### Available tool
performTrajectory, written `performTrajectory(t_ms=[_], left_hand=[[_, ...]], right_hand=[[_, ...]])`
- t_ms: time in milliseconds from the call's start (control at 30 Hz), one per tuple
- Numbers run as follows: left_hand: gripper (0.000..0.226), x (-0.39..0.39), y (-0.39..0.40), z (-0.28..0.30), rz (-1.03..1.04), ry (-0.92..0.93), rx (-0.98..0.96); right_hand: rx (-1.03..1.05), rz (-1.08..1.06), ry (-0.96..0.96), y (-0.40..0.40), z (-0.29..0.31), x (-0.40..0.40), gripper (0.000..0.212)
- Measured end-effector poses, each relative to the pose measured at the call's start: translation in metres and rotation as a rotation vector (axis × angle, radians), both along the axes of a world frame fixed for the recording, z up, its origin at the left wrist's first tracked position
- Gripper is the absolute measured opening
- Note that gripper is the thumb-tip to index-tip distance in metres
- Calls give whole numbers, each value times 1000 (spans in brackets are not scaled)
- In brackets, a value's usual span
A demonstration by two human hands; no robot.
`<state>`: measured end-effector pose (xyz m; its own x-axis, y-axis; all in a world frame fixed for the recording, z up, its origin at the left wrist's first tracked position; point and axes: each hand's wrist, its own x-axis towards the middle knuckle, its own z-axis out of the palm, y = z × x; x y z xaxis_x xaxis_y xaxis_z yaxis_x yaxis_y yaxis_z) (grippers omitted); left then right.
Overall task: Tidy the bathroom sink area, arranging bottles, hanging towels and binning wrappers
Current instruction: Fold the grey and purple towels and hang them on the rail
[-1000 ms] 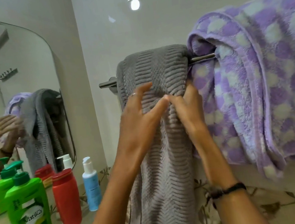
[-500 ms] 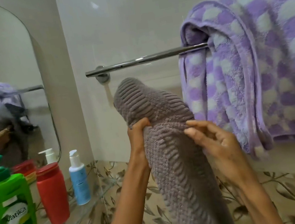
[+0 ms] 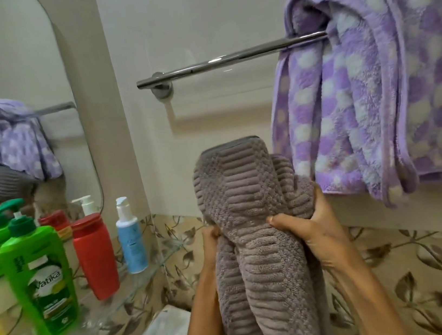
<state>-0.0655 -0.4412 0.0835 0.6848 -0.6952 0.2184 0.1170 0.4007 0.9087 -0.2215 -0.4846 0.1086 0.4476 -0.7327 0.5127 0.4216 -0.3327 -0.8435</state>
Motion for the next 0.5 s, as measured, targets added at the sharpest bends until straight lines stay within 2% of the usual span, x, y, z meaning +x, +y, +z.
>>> performTrajectory(t_ms=[100, 133, 167, 267, 333, 367, 433, 500], left_hand=[[14, -8, 11, -8, -50, -174, 141], [17, -8, 15, -8, -14, -219, 166], [30, -8, 20, -8, 1, -227, 140], [55, -18, 44, -10, -204, -84, -1], [64, -36, 51, -12, -251, -117, -20], [65, -45, 49, -14, -205, -172, -33], [56, -61, 42, -18, -57, -204, -91], [42, -69, 36, -24, 74, -130, -145]], right_hand=[[-94, -257, 9, 3, -11, 4, 69], [-116, -315, 16, 6, -16, 6, 72], [-139, -375, 31, 9, -19, 8, 76], [-211, -518, 101, 20, -27, 10, 88], [-259, -495, 160, 30, -33, 8, 95], [-292, -452, 206, 36, -38, 7, 96], [-360, -333, 308, 48, -46, 4, 92], [-365, -222, 393, 54, -51, -1, 82]])
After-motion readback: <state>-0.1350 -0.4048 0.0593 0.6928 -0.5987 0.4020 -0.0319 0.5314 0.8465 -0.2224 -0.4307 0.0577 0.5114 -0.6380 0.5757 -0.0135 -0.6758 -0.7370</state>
